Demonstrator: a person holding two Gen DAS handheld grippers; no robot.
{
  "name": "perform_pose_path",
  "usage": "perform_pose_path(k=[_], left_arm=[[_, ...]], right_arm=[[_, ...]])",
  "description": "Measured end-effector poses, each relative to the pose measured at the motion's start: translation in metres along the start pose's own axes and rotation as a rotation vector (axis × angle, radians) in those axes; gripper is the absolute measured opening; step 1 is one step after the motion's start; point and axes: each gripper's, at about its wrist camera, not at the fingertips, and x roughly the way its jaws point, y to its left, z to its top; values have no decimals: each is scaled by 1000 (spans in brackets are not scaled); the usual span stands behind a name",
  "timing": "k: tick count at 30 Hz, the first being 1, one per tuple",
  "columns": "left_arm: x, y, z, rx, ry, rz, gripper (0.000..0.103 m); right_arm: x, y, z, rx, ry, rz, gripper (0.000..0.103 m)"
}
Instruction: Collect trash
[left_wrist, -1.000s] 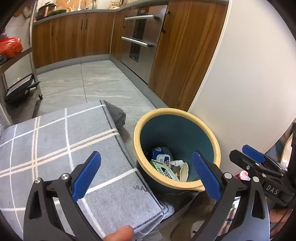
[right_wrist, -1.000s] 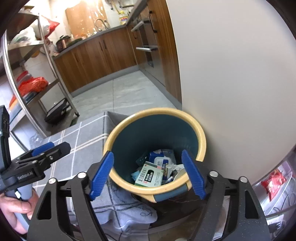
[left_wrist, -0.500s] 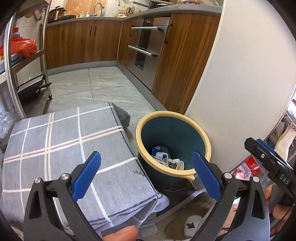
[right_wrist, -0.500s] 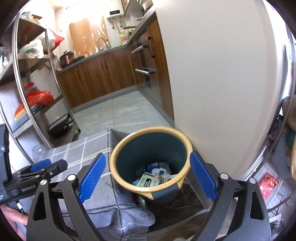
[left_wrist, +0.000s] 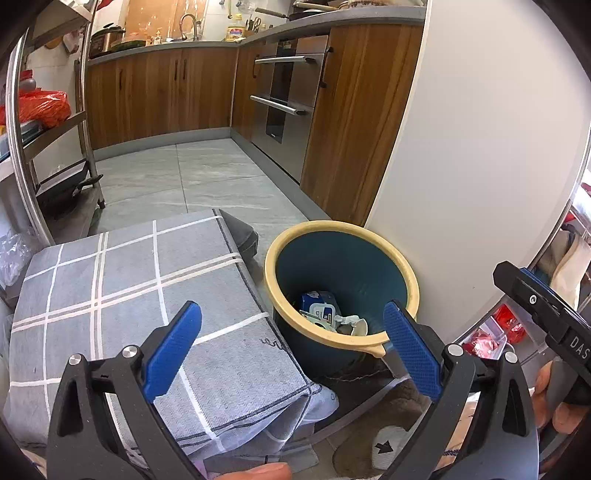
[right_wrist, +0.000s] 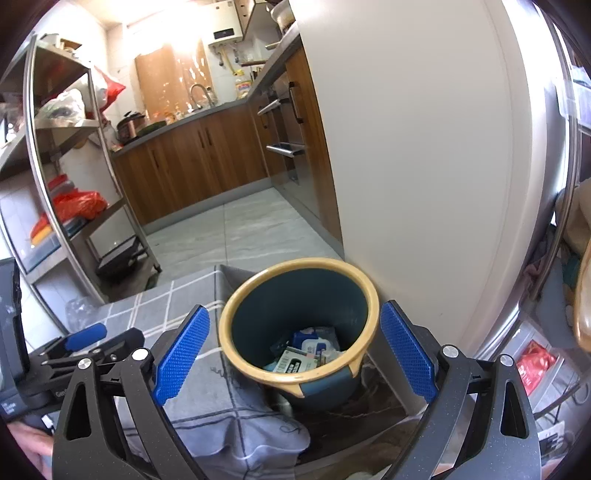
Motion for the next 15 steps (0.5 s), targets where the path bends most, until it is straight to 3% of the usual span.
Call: perform_pose_path(k=[15], left_arm=[[7, -4, 1, 10, 4, 5, 97]], right_arm=[[4, -1, 0, 8, 6, -4, 94]])
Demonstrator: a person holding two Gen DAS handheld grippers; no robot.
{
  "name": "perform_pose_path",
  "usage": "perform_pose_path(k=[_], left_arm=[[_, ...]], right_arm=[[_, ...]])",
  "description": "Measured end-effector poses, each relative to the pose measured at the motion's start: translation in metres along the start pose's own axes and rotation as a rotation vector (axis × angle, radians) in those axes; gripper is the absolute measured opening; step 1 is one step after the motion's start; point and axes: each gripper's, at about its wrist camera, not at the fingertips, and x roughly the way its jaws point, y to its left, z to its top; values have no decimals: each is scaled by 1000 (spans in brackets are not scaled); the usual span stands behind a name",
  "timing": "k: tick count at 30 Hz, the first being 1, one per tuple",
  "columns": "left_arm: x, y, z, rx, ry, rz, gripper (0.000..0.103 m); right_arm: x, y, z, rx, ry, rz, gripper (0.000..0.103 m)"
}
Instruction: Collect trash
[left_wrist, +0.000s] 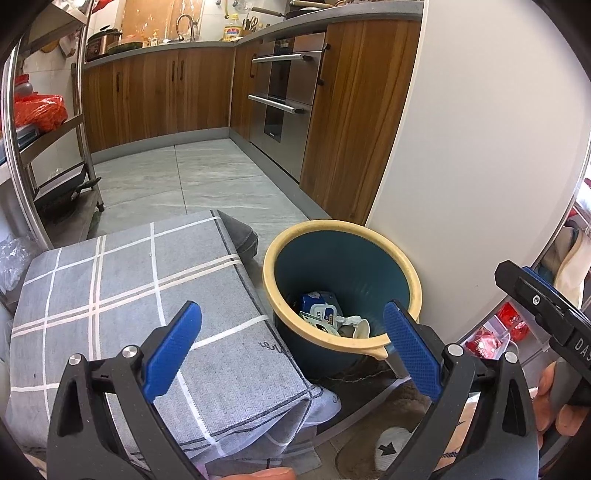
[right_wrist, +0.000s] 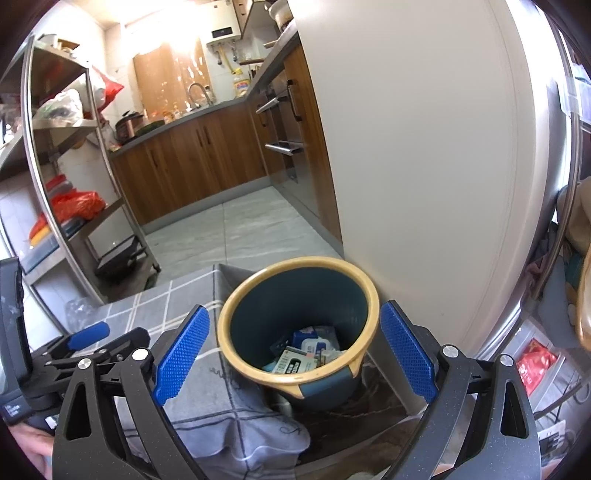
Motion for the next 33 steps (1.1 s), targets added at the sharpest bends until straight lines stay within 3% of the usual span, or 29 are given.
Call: perform_pose_path(k=[33], left_arm=[[3, -6, 2, 7, 5, -10, 97]], right_arm=[[0, -1, 0, 3, 2, -6, 94]])
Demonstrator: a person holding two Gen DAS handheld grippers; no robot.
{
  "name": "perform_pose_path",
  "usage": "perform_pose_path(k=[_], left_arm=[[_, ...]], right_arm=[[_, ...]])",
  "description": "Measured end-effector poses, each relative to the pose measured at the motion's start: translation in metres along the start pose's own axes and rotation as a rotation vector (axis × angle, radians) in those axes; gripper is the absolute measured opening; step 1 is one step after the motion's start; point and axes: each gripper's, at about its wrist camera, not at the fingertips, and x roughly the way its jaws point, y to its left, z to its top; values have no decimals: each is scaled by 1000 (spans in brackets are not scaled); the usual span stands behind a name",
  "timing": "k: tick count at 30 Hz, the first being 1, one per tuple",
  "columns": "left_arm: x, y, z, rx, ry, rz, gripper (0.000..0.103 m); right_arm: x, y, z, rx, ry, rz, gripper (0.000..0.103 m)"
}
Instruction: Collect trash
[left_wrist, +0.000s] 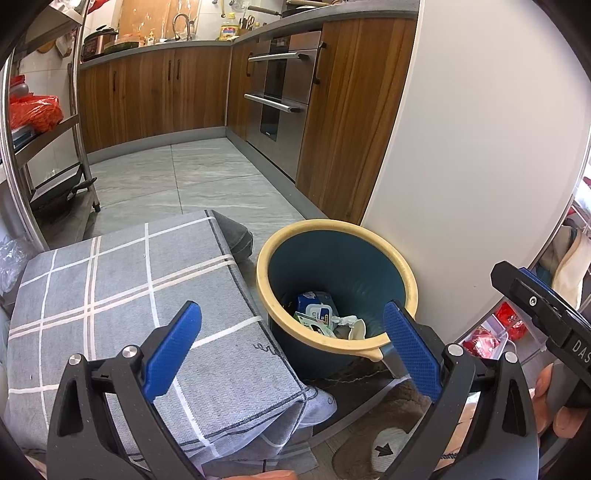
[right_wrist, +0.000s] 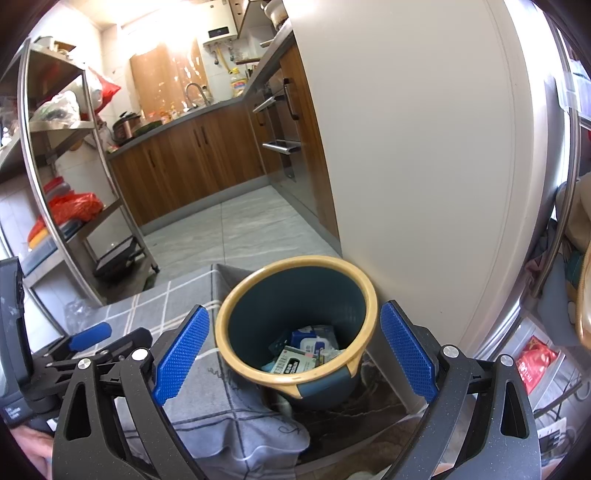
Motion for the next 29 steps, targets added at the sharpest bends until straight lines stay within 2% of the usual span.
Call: perform_pose_path(k=[29], left_arm=[[3, -1, 2, -4, 6, -13, 97]], right_arm=[[-2, 1, -2, 11, 1, -8, 94]])
